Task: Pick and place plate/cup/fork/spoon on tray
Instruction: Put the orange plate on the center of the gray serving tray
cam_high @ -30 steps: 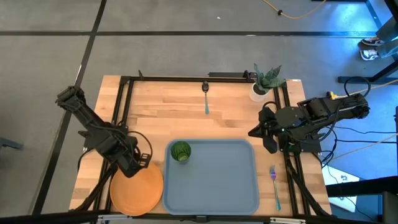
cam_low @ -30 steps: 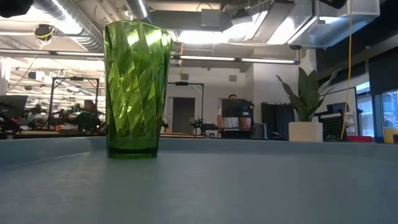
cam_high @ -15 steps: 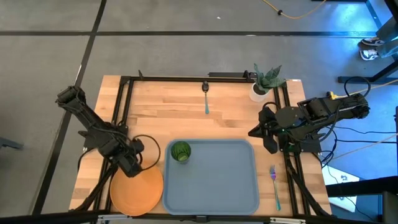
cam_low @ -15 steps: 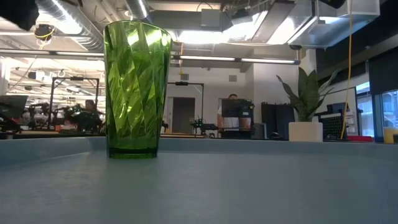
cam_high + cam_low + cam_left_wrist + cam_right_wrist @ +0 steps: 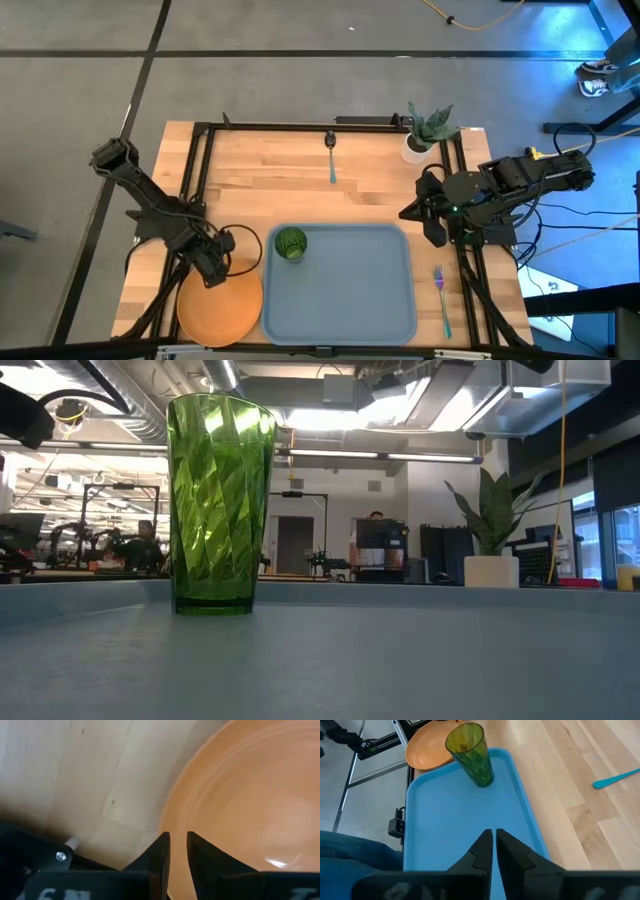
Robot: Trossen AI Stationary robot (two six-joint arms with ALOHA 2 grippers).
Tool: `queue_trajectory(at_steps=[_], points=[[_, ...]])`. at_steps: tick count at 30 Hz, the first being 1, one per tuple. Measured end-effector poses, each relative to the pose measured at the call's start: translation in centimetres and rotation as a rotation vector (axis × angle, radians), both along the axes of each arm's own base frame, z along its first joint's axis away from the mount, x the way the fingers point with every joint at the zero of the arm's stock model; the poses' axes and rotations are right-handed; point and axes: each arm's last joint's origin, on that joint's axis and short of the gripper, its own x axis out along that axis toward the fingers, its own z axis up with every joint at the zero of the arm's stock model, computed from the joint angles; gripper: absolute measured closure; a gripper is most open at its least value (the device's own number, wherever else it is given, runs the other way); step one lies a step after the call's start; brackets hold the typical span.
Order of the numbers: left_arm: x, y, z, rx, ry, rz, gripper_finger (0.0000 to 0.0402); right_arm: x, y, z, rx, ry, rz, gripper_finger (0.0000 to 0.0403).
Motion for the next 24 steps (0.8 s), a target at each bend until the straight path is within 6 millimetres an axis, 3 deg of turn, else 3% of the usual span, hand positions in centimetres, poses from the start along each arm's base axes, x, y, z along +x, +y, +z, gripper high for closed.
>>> queue_trajectory(at_steps=[18,24], points=[[-1.4,0.2,-1.3,0.024,0.088,0.097,0.0346,0.0,0.0,0.0,0.004,0.000,-0.003,0.0374],[-1.3,-0.5,-2.0,-0.036,0.030,0.094,0.0346,0.0,0.0,0.0,0.004,0.000,-0.002,0.0374]])
